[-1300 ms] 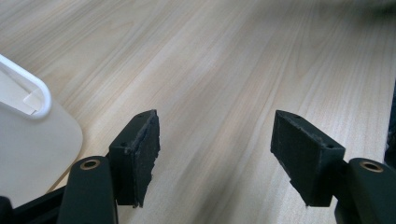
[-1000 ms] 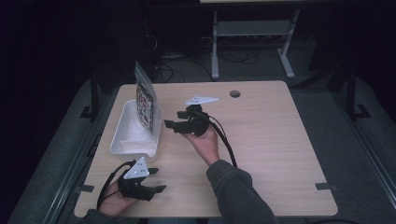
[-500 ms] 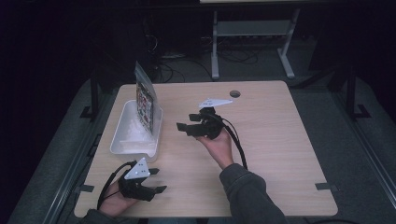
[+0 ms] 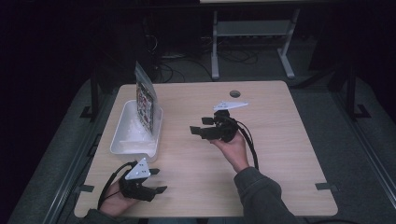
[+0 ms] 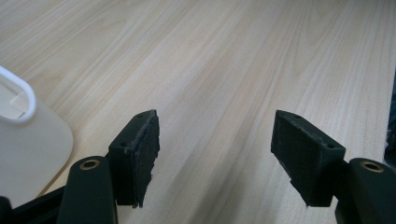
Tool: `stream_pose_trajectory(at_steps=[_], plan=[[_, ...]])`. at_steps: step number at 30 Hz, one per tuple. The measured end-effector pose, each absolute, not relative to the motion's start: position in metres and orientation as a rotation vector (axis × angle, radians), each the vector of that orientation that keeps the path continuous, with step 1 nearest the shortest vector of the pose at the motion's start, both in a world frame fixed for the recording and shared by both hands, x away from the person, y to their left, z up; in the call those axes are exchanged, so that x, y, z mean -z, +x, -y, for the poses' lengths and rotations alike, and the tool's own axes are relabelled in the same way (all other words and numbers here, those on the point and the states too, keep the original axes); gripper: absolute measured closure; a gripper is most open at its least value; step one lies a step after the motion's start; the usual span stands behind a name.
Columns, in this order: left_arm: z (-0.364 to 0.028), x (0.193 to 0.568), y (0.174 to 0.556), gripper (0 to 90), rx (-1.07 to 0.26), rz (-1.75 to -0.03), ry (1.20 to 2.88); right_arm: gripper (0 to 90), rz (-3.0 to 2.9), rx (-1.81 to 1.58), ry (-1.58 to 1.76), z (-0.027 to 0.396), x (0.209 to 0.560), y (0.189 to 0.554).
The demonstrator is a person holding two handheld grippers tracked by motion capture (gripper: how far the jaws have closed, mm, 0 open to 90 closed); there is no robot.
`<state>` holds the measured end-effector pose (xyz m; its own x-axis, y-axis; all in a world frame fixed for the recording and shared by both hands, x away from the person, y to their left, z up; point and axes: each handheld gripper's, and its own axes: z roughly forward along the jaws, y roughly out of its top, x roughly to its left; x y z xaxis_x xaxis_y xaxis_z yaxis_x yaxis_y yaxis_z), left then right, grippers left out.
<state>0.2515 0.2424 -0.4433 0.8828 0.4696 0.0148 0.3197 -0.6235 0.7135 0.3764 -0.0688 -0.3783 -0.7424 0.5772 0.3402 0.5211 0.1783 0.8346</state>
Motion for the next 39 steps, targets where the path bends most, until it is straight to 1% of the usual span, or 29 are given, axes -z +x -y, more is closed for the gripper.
stream_pose_trajectory(at_steps=[5,7,18,39], plan=[[-0.243,0.443,0.252,31.7,-0.255,-0.572,2.284,29.1,-2.369,-1.651,1.109,0.084,0.381,0.372],[-0.242,0.444,0.252,31.7,-0.254,-0.571,2.285,30.5,-2.376,-1.673,1.117,0.090,0.382,0.371],[-0.242,0.444,0.252,31.7,-0.245,-0.572,2.288,27.4,-2.387,-1.663,1.116,0.115,0.382,0.361],[-0.242,0.444,0.252,31.3,-0.257,-0.571,2.286,25.9,-2.447,-1.582,1.111,0.153,0.392,0.332]])
